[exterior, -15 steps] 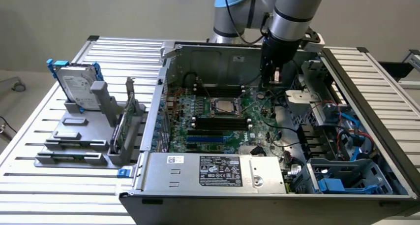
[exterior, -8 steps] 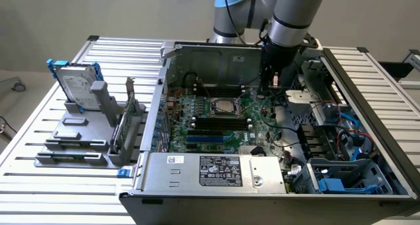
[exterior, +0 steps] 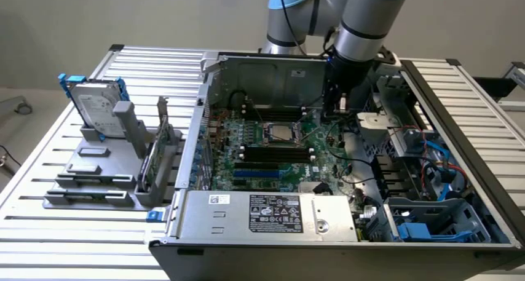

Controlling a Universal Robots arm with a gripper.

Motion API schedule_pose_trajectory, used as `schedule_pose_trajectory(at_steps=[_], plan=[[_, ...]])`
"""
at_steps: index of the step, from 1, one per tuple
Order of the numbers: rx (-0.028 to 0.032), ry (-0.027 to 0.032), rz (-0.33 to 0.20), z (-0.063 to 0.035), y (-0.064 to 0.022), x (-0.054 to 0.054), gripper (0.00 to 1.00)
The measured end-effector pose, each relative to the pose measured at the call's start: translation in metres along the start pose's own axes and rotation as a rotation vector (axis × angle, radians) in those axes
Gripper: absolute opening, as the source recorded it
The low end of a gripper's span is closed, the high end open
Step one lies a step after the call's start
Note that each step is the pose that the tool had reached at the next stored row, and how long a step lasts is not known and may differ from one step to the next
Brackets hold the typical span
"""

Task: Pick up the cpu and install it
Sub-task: 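Close the cpu cover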

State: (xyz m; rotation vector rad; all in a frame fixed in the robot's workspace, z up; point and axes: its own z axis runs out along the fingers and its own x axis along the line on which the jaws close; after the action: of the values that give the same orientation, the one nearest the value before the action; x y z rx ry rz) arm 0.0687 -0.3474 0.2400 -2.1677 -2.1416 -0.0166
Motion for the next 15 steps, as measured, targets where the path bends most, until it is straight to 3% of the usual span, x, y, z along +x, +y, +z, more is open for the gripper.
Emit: schedule_pose_trajectory(at_steps=[4,7,10,15], plan=[[0.0338,-0.0163,0.004,0.0,-0.0004,0.0,0.11],[0.0542,-0.026,0.006,0.0001,-0.0022,0.0,0.11],[0.0671,-0.0348,0.007,0.0003,-0.0053,0.0,0.11],[0.0872,-0.0406,0.009,0.0007,-0.0118,-0.001,0.11]])
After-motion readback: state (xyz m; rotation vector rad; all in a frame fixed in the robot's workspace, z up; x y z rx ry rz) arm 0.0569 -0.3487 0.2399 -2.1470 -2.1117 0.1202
